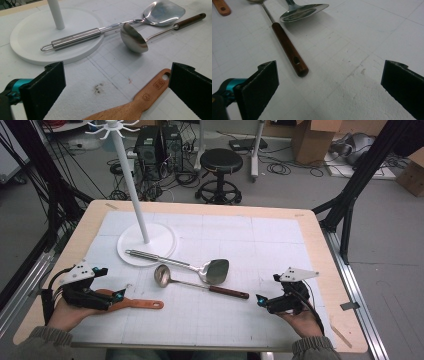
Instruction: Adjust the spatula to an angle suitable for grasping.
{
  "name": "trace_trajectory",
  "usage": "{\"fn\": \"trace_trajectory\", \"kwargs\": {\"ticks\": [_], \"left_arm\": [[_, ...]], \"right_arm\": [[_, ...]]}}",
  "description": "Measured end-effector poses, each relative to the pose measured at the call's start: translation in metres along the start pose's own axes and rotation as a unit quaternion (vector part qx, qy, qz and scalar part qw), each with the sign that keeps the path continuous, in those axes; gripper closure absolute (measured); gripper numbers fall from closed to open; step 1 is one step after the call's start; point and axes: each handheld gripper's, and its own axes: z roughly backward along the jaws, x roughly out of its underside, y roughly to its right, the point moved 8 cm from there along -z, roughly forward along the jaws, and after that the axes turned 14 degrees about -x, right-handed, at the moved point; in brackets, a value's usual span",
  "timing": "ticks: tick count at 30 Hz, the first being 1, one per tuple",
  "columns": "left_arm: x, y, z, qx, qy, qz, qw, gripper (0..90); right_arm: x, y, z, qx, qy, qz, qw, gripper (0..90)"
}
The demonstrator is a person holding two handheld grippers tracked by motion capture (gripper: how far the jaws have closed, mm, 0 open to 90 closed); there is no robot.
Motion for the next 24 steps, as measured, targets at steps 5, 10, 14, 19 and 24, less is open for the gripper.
{"fn": "trace_trajectory", "kwargs": {"ticks": [5, 10, 14, 19, 24], "left_arm": [[0.0, 0.003, -0.004, 0.005, -0.001, 0.001, 1.0, 1.7], [-0.002, 0.006, -0.006, 0.01, -0.001, -0.001, 0.9999, 1.7], [-0.003, 0.007, -0.006, 0.013, 0.003, -0.003, 0.9999, 1.7], [-0.004, 0.008, -0.005, 0.015, 0.003, -0.002, 0.9999, 1.7], [-0.006, 0.009, -0.006, 0.01, 0.004, -0.002, 0.9999, 1.7]], "right_arm": [[-0.002, 0.002, -0.002, -0.003, 0.003, -0.005, 1.0, 0.5], [-0.008, 0.001, -0.004, -0.005, 0.003, -0.006, 1.0, 0.5], [-0.017, -0.001, -0.008, -0.01, 0.001, 0.001, 0.9999, 0.5], [-0.029, -0.006, -0.016, -0.017, -0.01, 0.015, 0.9997, 0.5], [-0.047, -0.011, -0.026, -0.031, -0.014, 0.025, 0.9991, 0.5]]}}
